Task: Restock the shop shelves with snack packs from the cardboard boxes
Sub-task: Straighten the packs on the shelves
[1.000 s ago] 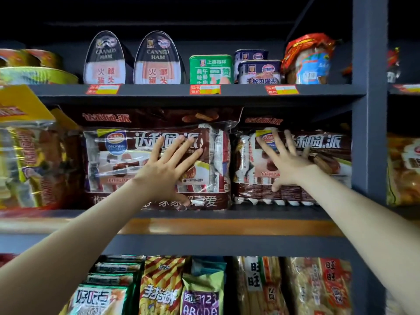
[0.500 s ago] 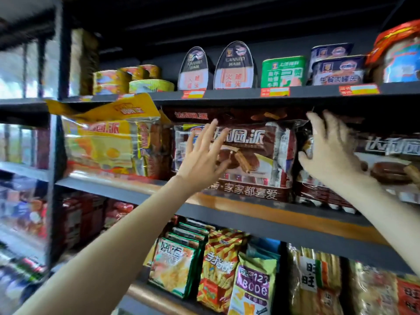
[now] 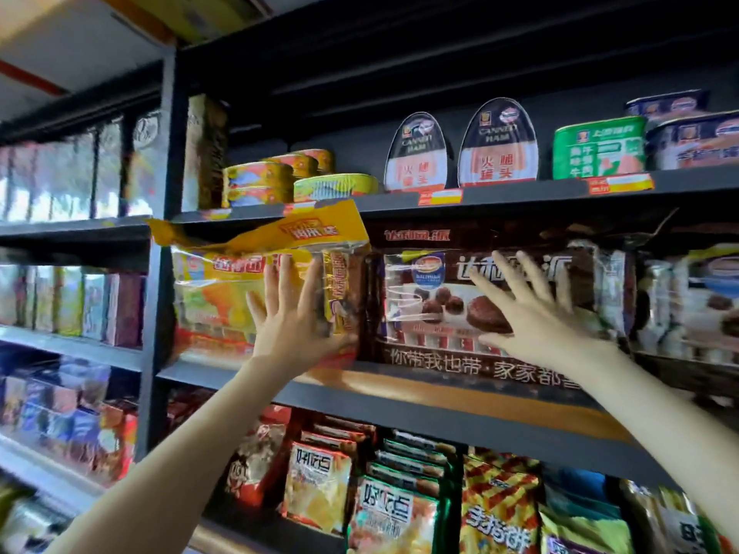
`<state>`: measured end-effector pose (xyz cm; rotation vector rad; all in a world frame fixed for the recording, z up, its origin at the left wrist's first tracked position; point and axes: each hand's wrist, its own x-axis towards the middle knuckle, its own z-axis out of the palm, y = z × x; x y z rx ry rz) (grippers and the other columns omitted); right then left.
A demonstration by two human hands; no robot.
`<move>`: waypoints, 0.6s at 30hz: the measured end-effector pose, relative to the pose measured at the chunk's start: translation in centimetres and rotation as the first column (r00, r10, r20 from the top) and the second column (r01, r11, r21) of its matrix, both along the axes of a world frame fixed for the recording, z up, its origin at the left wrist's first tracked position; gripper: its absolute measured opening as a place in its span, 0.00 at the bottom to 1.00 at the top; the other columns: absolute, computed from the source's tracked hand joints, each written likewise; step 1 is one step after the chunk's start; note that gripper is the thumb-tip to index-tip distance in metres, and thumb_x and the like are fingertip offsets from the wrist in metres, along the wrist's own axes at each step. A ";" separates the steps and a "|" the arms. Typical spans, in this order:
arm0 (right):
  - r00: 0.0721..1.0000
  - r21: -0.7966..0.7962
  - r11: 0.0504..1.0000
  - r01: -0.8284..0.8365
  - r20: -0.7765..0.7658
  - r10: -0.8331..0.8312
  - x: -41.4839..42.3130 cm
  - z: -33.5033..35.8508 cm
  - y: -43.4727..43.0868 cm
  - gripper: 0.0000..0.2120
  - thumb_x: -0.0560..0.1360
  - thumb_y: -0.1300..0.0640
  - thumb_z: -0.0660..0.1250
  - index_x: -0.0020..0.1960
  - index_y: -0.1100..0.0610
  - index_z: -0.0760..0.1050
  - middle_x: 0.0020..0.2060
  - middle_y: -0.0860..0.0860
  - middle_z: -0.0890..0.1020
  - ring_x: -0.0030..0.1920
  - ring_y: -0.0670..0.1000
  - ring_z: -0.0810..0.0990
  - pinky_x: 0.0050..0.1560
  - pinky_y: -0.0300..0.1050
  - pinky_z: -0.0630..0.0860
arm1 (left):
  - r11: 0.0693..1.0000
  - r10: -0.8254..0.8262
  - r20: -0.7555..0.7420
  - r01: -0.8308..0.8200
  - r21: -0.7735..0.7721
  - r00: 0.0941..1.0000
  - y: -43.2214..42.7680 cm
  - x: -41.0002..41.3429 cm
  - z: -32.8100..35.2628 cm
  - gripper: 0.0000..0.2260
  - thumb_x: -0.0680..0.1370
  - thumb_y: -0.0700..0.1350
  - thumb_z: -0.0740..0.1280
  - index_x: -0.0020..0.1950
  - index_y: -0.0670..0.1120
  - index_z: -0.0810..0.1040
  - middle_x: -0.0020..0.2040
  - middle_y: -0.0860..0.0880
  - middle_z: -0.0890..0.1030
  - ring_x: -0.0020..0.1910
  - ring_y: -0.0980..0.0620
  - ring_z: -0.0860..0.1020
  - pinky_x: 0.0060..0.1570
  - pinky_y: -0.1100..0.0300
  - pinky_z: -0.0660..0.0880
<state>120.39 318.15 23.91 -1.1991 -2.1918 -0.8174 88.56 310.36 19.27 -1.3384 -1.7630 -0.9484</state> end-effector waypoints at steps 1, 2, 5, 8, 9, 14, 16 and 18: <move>1.000 0.037 0.999 0.000 -0.021 0.001 -0.8 0.0 0.0 0.42 0.76 0.35 0.59 0.76 0.40 0.34 0.76 0.49 0.33 0.75 0.55 0.32 0.71 0.65 0.32 | 0.999 -0.019 -0.056 0.022 0.050 0.998 0.1 -0.8 0.0 0.48 0.67 0.76 0.59 0.79 0.59 0.41 0.79 0.44 0.44 0.77 0.38 0.42 0.68 0.30 0.44; 0.998 0.093 0.995 -0.034 -0.058 0.039 -1.8 0.0 -0.2 0.40 0.76 0.35 0.59 0.77 0.42 0.36 0.77 0.50 0.37 0.76 0.55 0.35 0.72 0.62 0.32 | 0.992 -0.045 -0.115 0.058 0.112 0.992 0.2 -1.6 0.1 0.43 0.70 0.75 0.57 0.79 0.58 0.49 0.78 0.43 0.51 0.77 0.38 0.48 0.69 0.30 0.47; 0.945 0.267 0.926 -0.267 -0.114 0.306 -6.6 0.5 -2.4 0.38 0.77 0.43 0.63 0.78 0.46 0.43 0.78 0.53 0.49 0.78 0.53 0.46 0.74 0.52 0.36 | 0.920 -0.143 -0.240 0.218 0.325 0.960 0.0 -4.6 0.8 0.31 0.76 0.65 0.56 0.76 0.53 0.62 0.71 0.43 0.63 0.69 0.40 0.61 0.67 0.34 0.60; 0.810 0.284 0.810 -0.514 -0.151 0.567 -13.0 1.9 -5.0 0.44 0.76 0.47 0.68 0.77 0.45 0.38 0.78 0.50 0.48 0.77 0.47 0.45 0.73 0.41 0.40 | 0.824 -0.195 -0.054 0.193 0.533 0.979 -0.1 -8.5 1.8 0.32 0.77 0.61 0.58 0.77 0.49 0.56 0.73 0.44 0.57 0.72 0.39 0.58 0.69 0.37 0.56; 0.753 0.264 0.776 -0.573 -0.202 0.626 -14.9 2.6 -5.7 0.47 0.75 0.47 0.69 0.77 0.46 0.36 0.78 0.48 0.47 0.76 0.44 0.45 0.73 0.39 0.41 | 0.803 -0.203 0.012 0.159 0.575 0.979 -0.2 -10.0 2.2 0.33 0.77 0.62 0.57 0.77 0.49 0.53 0.75 0.42 0.54 0.74 0.39 0.55 0.70 0.37 0.53; 0.775 0.250 0.797 -0.550 -0.203 0.598 -20.4 4.4 -6.5 0.52 0.72 0.46 0.72 0.74 0.44 0.31 0.77 0.47 0.56 0.71 0.50 0.58 0.70 0.49 0.54 | 0.872 -0.171 -0.031 0.166 0.461 0.985 -0.9 -16.4 3.6 0.37 0.76 0.67 0.52 0.79 0.48 0.51 0.78 0.40 0.53 0.78 0.42 0.48 0.73 0.38 0.46; 0.868 0.314 0.831 -0.459 -0.038 0.495 -21.1 4.1 -5.9 0.48 0.73 0.43 0.70 0.78 0.46 0.38 0.73 0.47 0.65 0.64 0.51 0.62 0.63 0.50 0.57 | 0.896 -0.176 -0.118 0.208 0.391 0.977 -0.9 -17.7 3.8 0.36 0.77 0.69 0.49 0.78 0.46 0.56 0.76 0.41 0.59 0.78 0.44 0.49 0.74 0.40 0.46; 0.906 0.419 0.809 -0.411 0.091 0.413 -21.4 3.7 -5.0 0.42 0.71 0.42 0.72 0.78 0.52 0.56 0.67 0.49 0.74 0.57 0.52 0.65 0.55 0.49 0.58 | 0.908 -0.190 -0.199 0.249 0.338 0.961 -0.8 -18.9 3.3 0.36 0.78 0.68 0.49 0.75 0.44 0.63 0.72 0.40 0.66 0.76 0.42 0.54 0.74 0.40 0.51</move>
